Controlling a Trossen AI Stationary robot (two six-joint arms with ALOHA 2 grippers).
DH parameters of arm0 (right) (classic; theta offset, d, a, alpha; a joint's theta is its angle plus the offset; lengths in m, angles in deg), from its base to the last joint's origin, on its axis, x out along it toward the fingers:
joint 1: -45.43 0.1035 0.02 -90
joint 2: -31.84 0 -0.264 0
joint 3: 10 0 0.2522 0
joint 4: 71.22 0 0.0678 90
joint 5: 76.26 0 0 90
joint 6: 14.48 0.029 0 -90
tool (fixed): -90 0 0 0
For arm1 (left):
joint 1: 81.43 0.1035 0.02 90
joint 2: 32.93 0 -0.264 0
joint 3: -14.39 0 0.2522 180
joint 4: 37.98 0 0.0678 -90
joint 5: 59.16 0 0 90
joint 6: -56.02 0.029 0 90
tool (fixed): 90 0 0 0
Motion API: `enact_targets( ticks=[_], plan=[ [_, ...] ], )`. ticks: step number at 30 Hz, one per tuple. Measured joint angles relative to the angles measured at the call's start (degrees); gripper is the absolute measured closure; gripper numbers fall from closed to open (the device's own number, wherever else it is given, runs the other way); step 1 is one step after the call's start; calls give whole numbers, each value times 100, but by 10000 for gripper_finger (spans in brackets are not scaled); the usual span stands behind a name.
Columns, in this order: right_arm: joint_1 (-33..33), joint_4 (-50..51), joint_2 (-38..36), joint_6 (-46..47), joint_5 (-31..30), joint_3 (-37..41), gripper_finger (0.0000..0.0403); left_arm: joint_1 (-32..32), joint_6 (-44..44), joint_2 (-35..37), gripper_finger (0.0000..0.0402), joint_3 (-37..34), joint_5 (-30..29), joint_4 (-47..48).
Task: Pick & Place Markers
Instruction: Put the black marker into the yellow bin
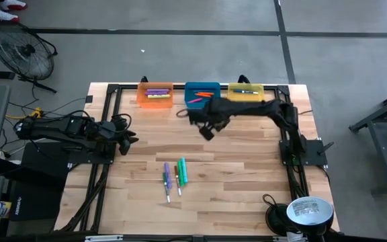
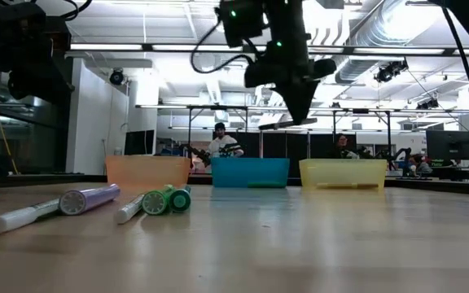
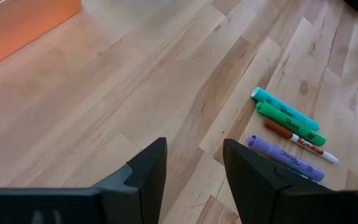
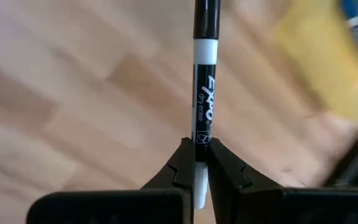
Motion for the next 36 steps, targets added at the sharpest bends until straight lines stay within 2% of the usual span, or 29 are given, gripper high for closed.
enact_targets(
  ticks=[3, 16, 26, 32, 36],
  plan=[
    [-404, 296, -54, -472, -248, -1, 390, 0, -19, 0, 245, 0, -51, -14],
    [-2041, 303, -98, -1913, -667, 10, 390, 0, -44, 0, 245, 0, -213, -42],
    [-2839, 300, -98, -3025, -379, 61, 390, -2, -105, 0, 245, 0, -344, -42],
    [-3103, 303, -103, -3631, -327, 650, 386, -2, -108, 0, 245, 0, -378, -42],
    [-3223, 288, -103, -3762, -693, 1254, 387, -2, -187, 0, 245, 0, -478, -39]
  ],
)
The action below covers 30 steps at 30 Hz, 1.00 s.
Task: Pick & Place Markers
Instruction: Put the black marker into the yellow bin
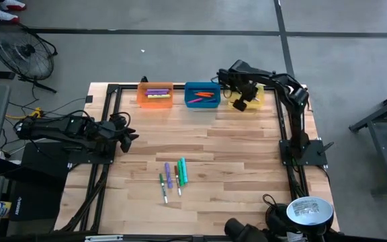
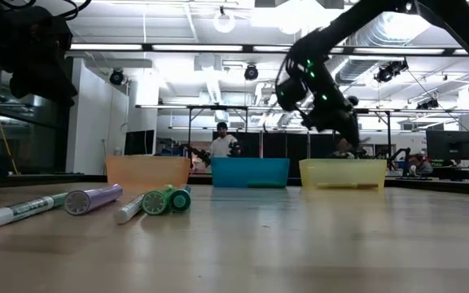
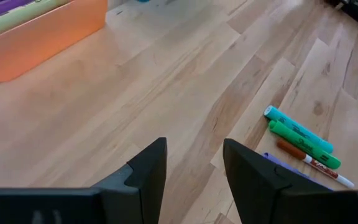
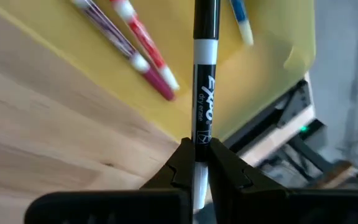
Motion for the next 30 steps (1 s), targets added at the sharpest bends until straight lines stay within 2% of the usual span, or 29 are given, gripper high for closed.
enact_targets(
  ticks=[7, 19, 25, 30],
  plan=[
    [-88, -404, 0, -689, -596, 654, 391, 2, -6, 0, 245, 0, -37, 3],
    [78, -2113, 0, -2463, -1070, 864, 389, 2, -8, 0, 245, 0, -37, 8],
    [61, -2505, 0, -2898, -973, 863, 385, 0, -12, 0, 245, 0, -41, 9],
    [57, -2575, 0, -3024, -487, 865, 377, 1, -59, 0, 245, 0, -125, 16]
  ],
)
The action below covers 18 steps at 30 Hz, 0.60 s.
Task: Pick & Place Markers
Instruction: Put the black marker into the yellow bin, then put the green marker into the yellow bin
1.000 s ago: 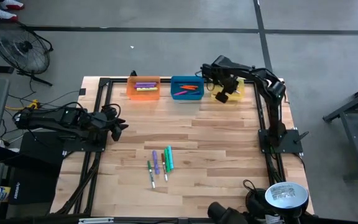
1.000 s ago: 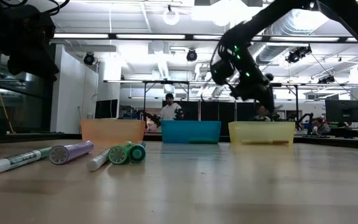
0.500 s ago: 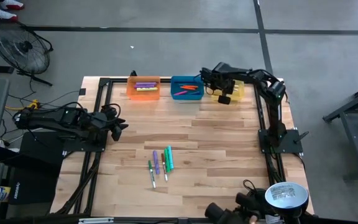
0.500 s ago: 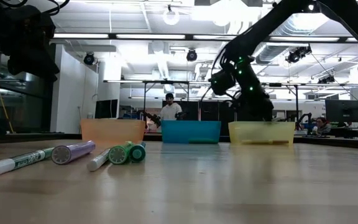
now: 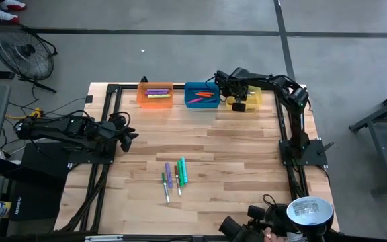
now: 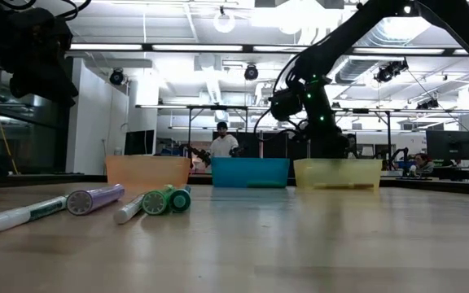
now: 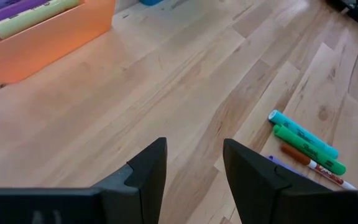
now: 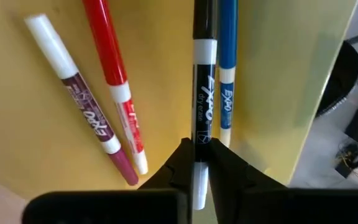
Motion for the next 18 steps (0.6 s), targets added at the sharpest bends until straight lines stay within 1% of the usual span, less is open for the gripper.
enact_targets(
  ticks=[7, 14, 18],
  plan=[
    [-11, 46, 0, 273, -116, -2, 326, -1, -4, 0, 245, 0, -27, 0],
    [-24, 170, 0, 665, -124, -2, 290, -1, -4, 0, 245, 0, -34, 0],
    [-24, 292, 0, 1072, -122, -4, 272, -1, -2, 0, 245, 0, -39, -2]
  ],
)
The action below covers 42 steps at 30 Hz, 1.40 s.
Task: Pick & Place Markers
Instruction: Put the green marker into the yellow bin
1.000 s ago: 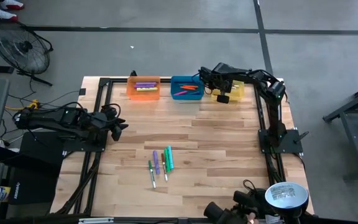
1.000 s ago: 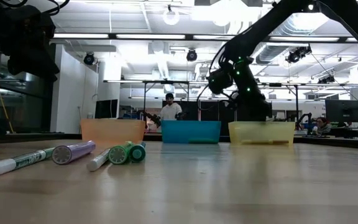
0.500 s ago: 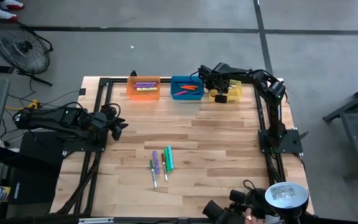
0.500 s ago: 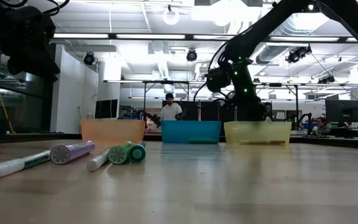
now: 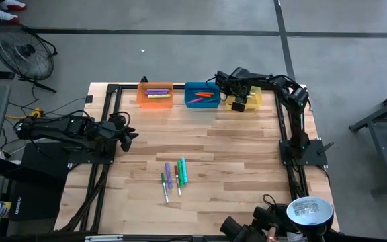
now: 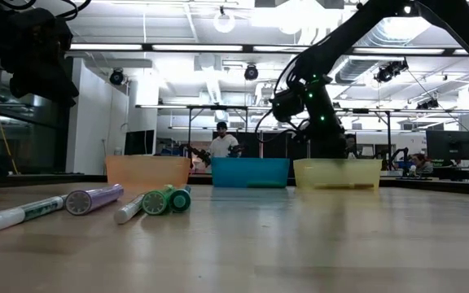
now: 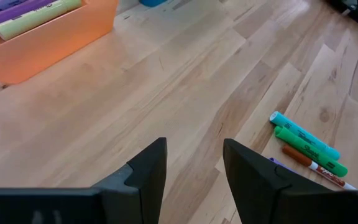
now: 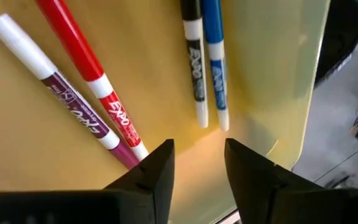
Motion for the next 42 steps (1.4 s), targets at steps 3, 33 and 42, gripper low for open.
enact_targets(
  ticks=[3, 33, 42],
  plan=[
    [-2, 118, 2, 469, 6, -56, 261, 1, 1, 0, 245, 0, 0, -1],
    [1256, 554, 2, 2502, 1310, -3376, 265, 2, 9, 0, 245, 0, -7, -3],
    [2163, 395, 2, 3154, 1762, -3705, 265, 1, 42, 0, 245, 0, -9, -3]
  ],
)
